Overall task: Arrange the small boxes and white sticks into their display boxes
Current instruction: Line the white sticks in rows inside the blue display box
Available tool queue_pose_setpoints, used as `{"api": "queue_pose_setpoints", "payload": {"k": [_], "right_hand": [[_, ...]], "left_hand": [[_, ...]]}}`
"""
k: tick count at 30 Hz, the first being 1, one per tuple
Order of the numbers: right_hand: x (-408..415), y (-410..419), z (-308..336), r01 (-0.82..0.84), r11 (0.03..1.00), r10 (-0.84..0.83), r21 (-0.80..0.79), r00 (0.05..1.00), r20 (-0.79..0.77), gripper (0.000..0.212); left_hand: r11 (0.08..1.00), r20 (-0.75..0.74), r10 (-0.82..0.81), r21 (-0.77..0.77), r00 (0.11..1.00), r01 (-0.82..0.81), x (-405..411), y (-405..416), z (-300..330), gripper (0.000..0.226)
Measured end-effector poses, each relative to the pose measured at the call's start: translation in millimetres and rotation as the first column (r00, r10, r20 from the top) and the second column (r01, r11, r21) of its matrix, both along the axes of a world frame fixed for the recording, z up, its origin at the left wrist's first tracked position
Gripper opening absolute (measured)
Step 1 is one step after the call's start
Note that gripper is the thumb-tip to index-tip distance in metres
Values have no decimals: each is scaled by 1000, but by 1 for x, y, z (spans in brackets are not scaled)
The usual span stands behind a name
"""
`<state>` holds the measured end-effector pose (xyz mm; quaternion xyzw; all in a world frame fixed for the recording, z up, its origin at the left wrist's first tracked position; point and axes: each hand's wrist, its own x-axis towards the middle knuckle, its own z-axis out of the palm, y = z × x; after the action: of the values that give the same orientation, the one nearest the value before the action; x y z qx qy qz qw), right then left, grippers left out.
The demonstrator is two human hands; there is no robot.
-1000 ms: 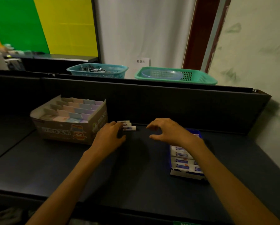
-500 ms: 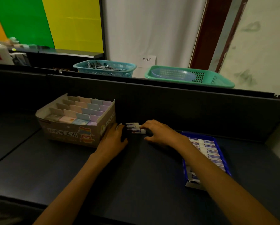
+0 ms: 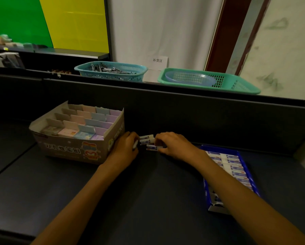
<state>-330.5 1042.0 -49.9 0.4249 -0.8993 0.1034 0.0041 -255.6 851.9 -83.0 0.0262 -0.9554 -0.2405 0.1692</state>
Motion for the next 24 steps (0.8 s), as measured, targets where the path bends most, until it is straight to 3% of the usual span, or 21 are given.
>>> {"api": "queue_pose_setpoints", "payload": {"k": [4, 8, 15, 19, 24], "right_hand": [[1, -1, -2, 25, 1000, -23, -18, 997, 73, 27], [1, 1, -4, 53, 999, -54, 7, 993, 110, 26], [7, 11, 2, 88, 996, -88, 5, 981, 172, 22], [12, 27, 10, 87, 988, -59, -124, 974, 218, 19], [21, 65, 19, 108, 941, -1, -321, 949, 316, 17]], "left_hand": [[995, 112, -9, 104, 994, -3, 1, 1, 2, 51], [994, 180, -15, 108, 984, -4, 1, 0, 2, 60], [998, 208, 10, 64, 978, -24, 6, 9, 7, 42], [1000, 155, -9, 5, 988, 8, 13, 11, 13, 36], [992, -24, -97, 83, 995, 99, 24, 27, 26, 31]]}}
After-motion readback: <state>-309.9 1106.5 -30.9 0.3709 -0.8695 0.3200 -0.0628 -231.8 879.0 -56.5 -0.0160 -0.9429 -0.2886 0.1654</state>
